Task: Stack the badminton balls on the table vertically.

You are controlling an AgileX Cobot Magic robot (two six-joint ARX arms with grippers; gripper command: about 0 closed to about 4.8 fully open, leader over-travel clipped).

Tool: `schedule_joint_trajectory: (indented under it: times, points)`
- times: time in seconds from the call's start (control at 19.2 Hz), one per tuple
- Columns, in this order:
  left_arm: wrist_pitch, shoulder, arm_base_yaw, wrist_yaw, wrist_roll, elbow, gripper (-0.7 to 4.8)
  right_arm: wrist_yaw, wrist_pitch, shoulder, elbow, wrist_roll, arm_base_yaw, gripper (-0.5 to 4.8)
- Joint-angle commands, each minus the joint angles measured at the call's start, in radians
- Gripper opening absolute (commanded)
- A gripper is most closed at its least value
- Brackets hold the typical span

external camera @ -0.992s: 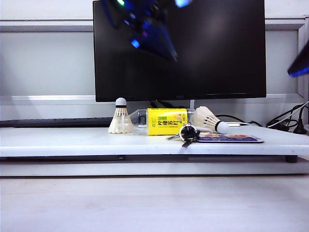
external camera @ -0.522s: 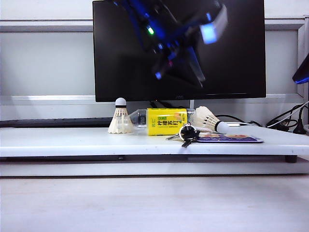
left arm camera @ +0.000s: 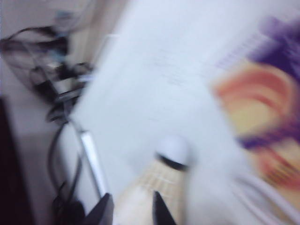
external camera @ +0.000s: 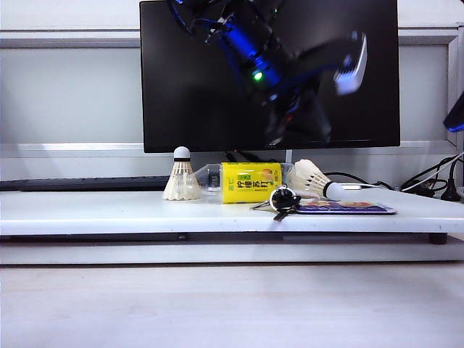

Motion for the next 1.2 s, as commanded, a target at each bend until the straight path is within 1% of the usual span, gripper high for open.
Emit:
schedule_joint_trajectory:
  times: [0.05,0.1,0.16,0.26,0.37,0.47,0.68,0.78,0.84,0.99,1.2]
  points:
    - [0.149,-0.006,-0.001,-0.001,-0.324,0.007,1.21,0.053,0.043,-0.003,0.006,-0.010,0.000,-0.01]
    - [0.152,-0.007,0.000,-0.011,-0.372,0.007,1.21,0.064,0.047,-0.003,0.006,-0.010,0.000,-0.01]
    - [0.150,-0.011,0.000,-0.040,-0.448,0.007,1.21,0.084,0.048,-0.003,0.006,-0.010,0.000,-0.01]
    - [0.131,-0.017,-0.002,-0.101,-0.550,0.007,1.21,0.118,0.047,-0.001,0.006,-0.010,0.000,-0.01]
    - [0.054,-0.034,-0.002,-0.111,-0.617,0.007,1.21,0.143,0.047,0.003,0.006,-0.009,0.000,0.00]
    - [-0.027,-0.059,-0.001,-0.112,-0.663,0.007,1.21,0.142,0.044,0.027,0.017,0.007,0.000,0.00]
    - [-0.149,-0.127,0.001,-0.120,-0.711,0.007,1.21,0.104,0.040,0.162,0.111,0.024,0.001,0.01]
    - [-0.220,-0.166,0.001,-0.131,-0.735,0.007,1.21,0.105,0.041,0.245,0.175,0.016,0.000,0.05]
    - [-0.246,-0.178,0.001,-0.131,-0.743,0.007,1.21,0.105,0.043,0.270,0.194,0.016,0.000,0.15]
    - [-0.412,-0.249,0.023,-0.146,-0.749,0.007,1.21,0.105,0.050,0.403,0.300,-0.002,0.000,0.89]
    - [-0.603,-0.311,0.063,-0.148,-0.758,0.006,1.21,0.087,0.063,0.551,0.414,-0.040,0.000,0.95]
